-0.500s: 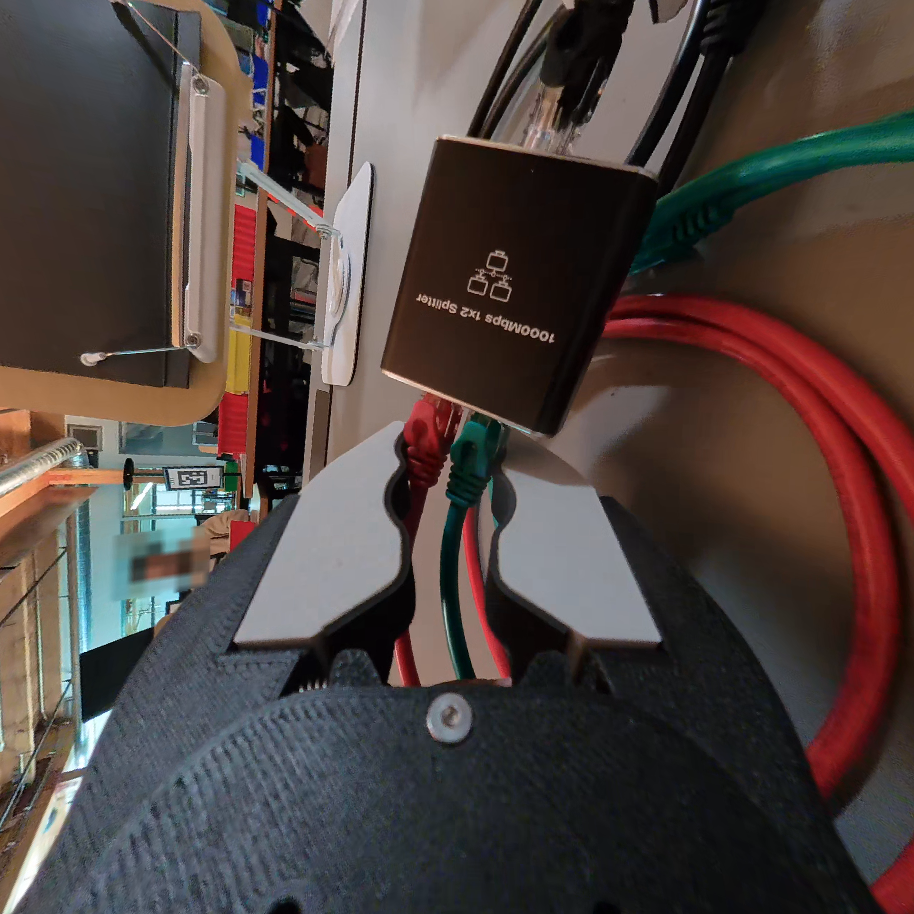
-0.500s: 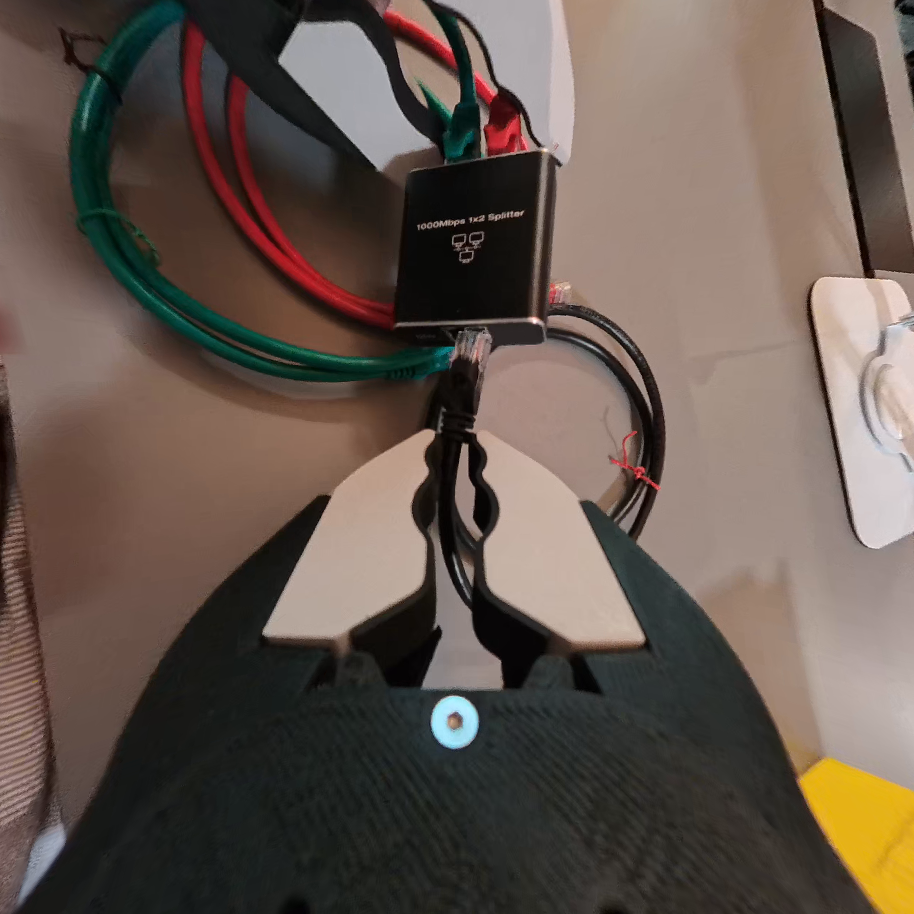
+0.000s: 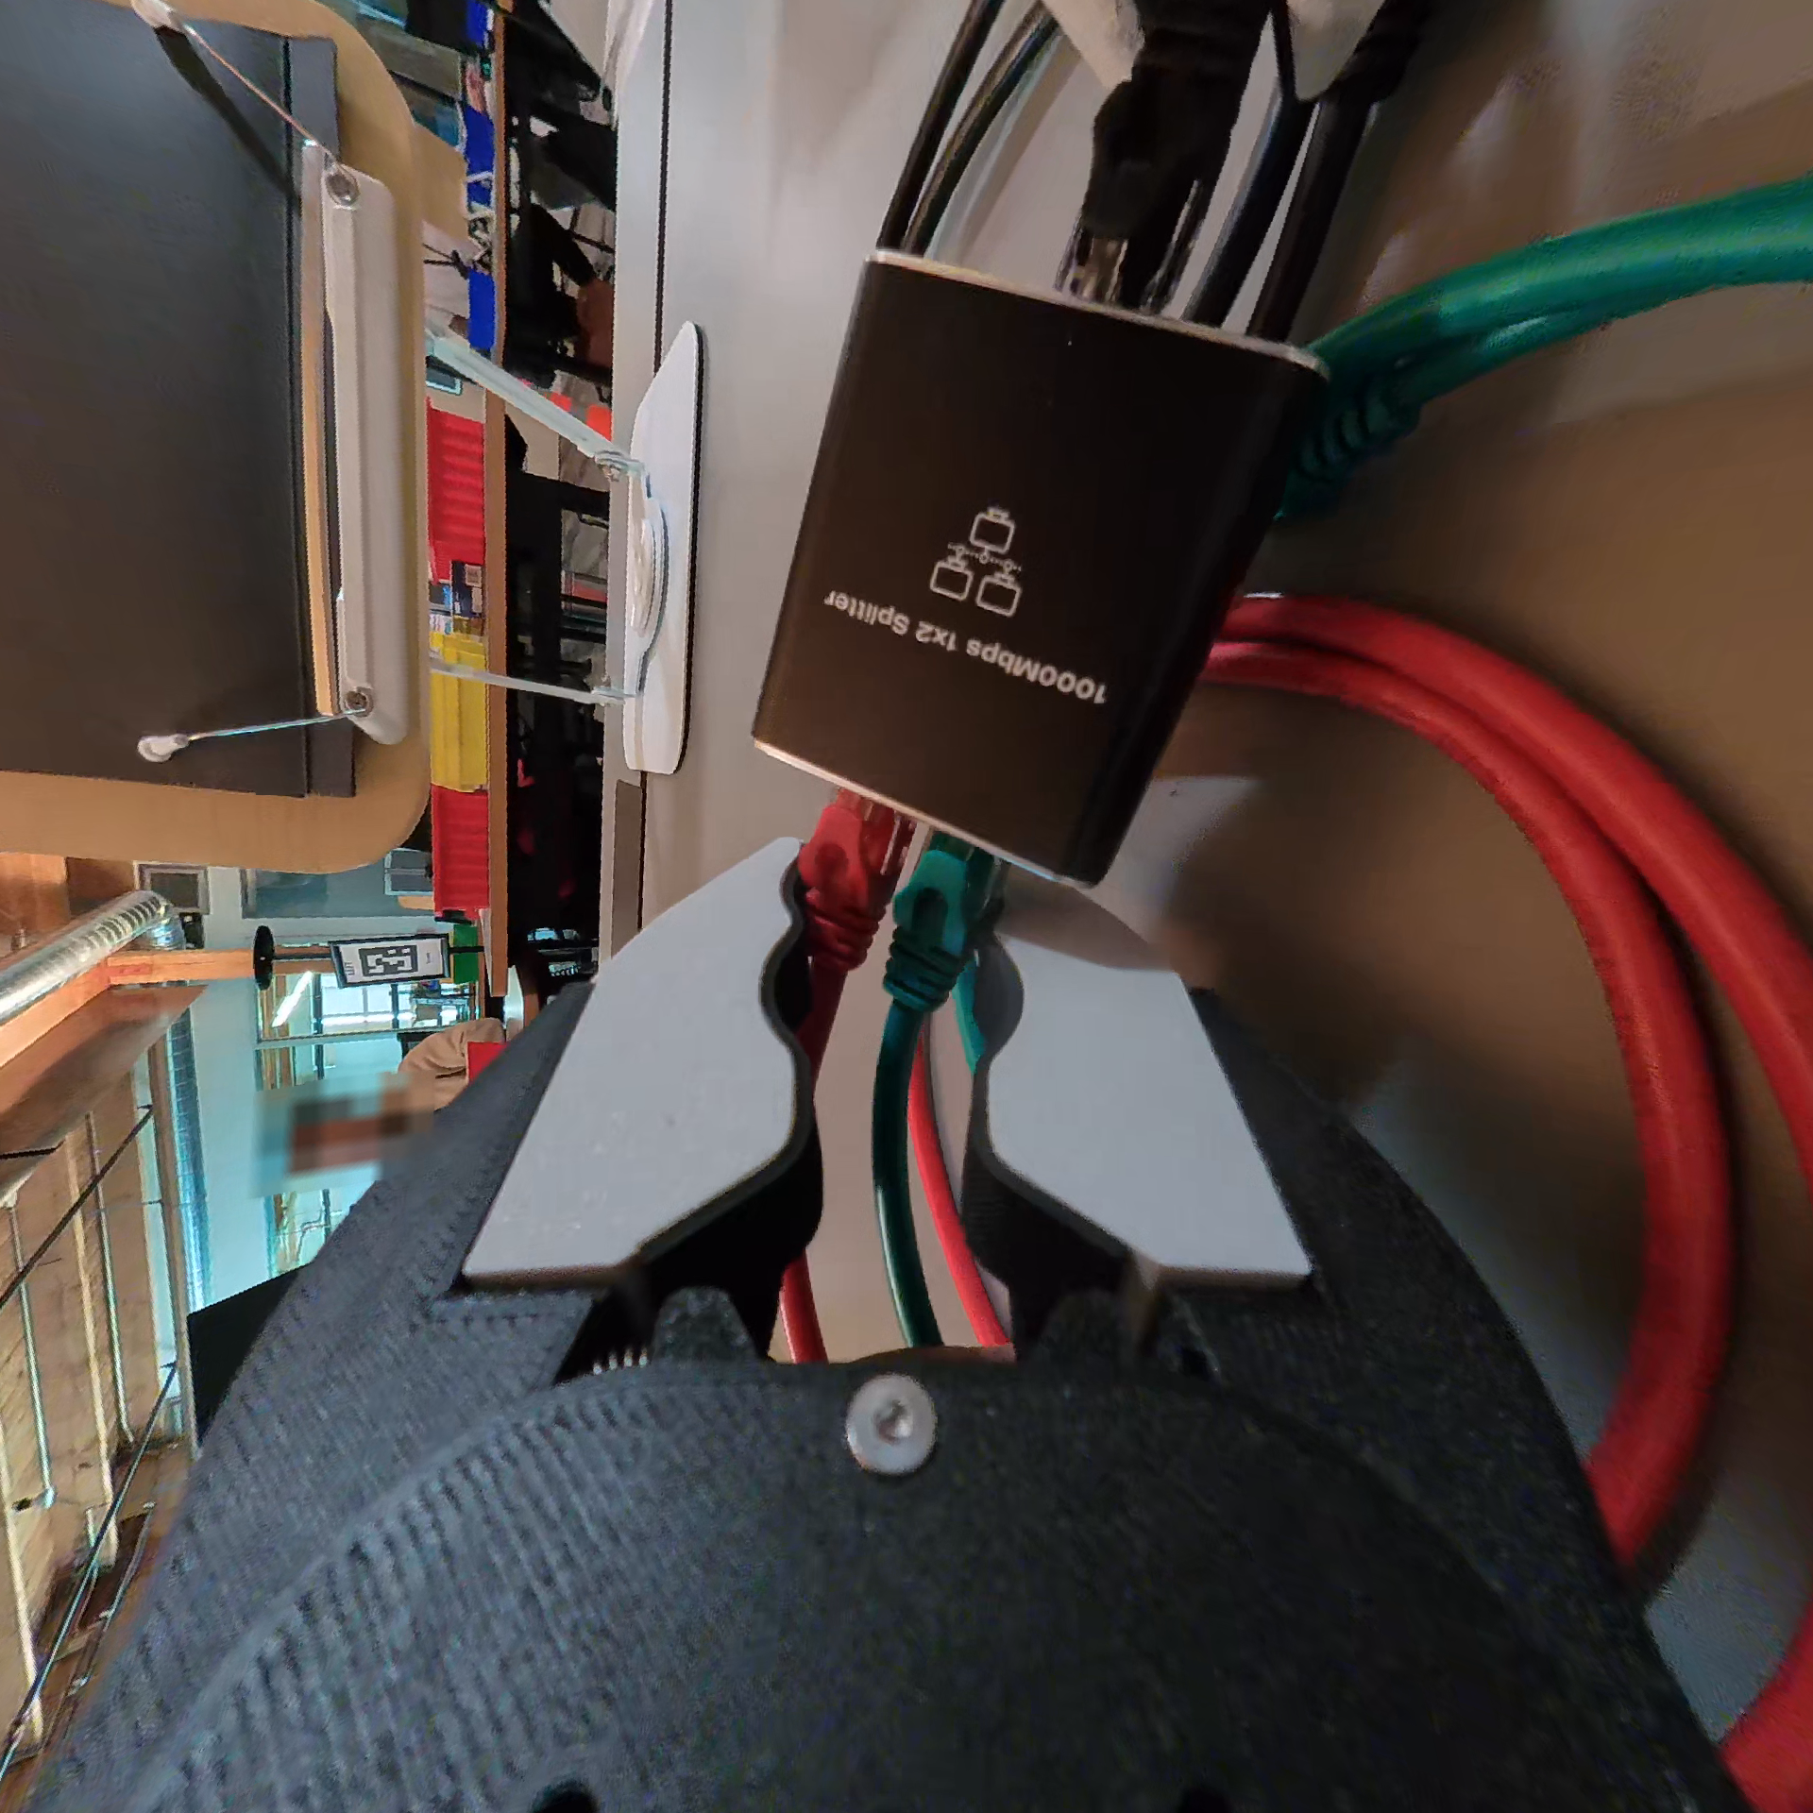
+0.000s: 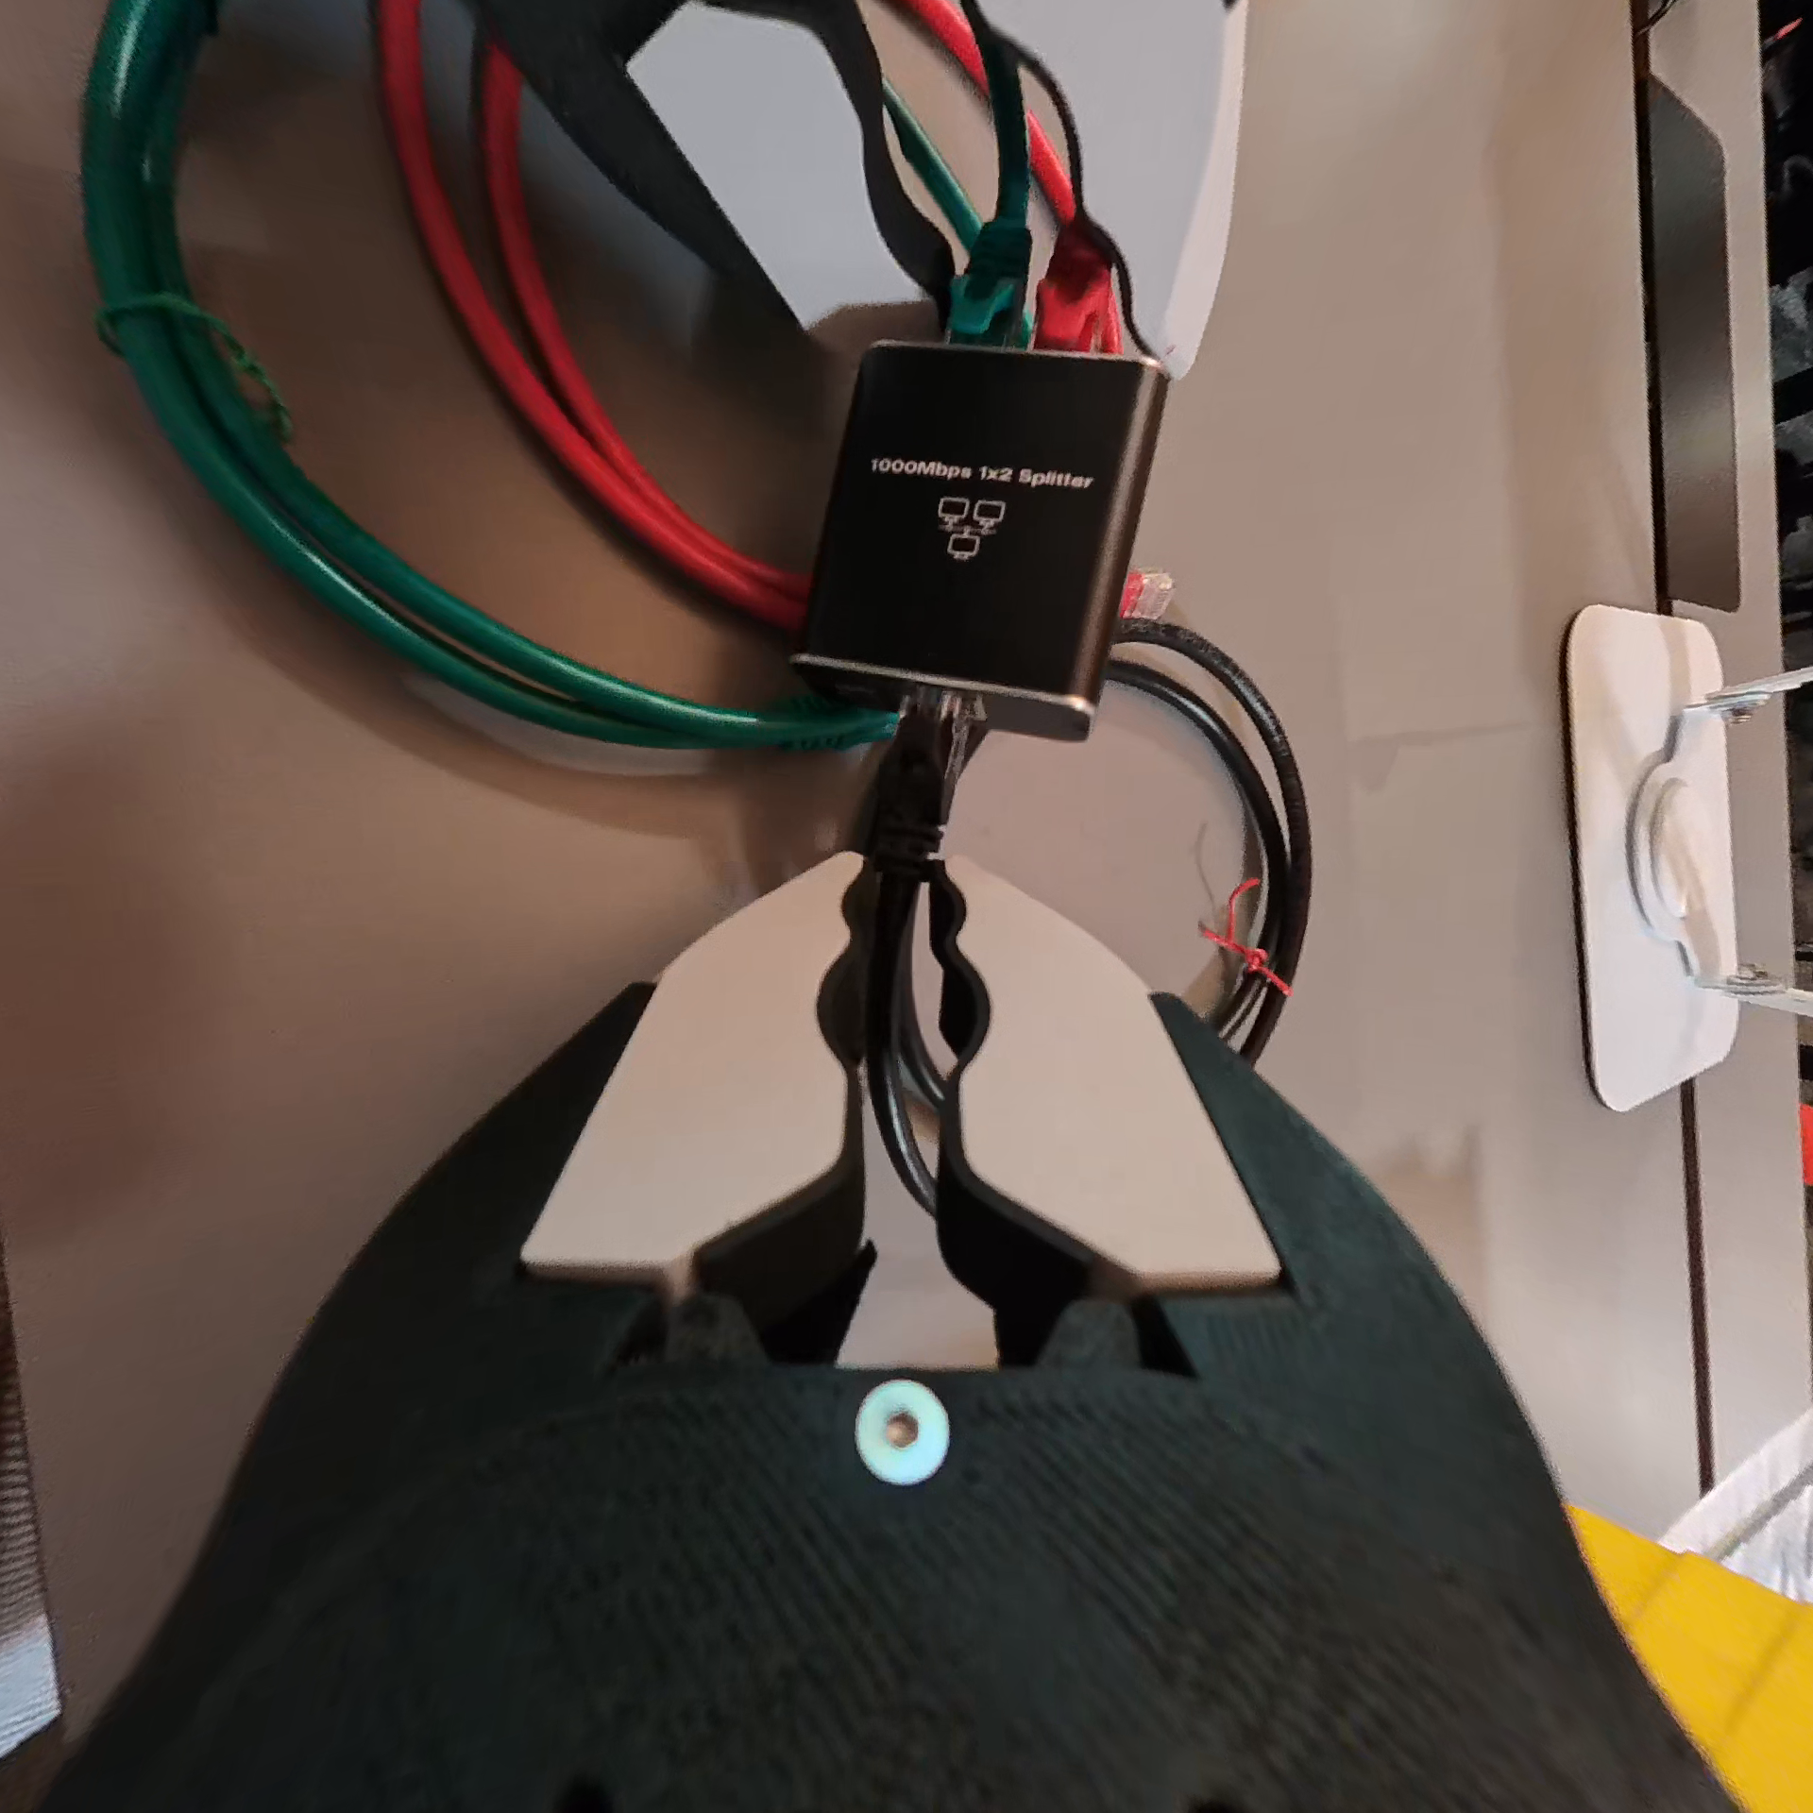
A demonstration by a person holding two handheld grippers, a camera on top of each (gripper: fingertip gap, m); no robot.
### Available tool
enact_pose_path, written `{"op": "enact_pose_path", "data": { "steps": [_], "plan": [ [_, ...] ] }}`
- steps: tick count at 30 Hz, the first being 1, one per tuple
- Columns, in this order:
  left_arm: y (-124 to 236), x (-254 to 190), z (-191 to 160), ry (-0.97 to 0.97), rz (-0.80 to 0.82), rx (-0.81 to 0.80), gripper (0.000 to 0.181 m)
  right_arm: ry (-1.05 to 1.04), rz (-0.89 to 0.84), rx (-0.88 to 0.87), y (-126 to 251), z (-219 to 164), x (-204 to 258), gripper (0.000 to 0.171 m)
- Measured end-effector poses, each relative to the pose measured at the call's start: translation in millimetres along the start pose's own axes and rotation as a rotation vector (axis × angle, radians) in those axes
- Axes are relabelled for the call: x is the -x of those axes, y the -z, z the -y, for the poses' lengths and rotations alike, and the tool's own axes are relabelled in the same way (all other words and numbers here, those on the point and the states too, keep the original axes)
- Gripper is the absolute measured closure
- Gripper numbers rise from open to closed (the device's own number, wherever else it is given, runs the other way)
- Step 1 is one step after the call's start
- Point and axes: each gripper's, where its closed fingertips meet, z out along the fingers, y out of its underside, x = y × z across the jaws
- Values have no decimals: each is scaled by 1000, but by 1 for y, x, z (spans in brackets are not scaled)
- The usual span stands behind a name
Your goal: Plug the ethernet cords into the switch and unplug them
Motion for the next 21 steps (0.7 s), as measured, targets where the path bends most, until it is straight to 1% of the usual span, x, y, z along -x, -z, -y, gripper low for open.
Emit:
{"op": "enact_pose_path", "data": {
  "steps": [5,9,21],
  "plan": [
    [-2,-5,-4,5,-33,31,154,-22,-1,-36,-3,6,1,161],
    [-4,-8,-9,31,-58,61,155,-89,2,-89,-1,12,-2,161],
    [-9,-11,-11,8,-48,130,158,-109,-34,-38,-9,7,-3,161]
  ]
}}
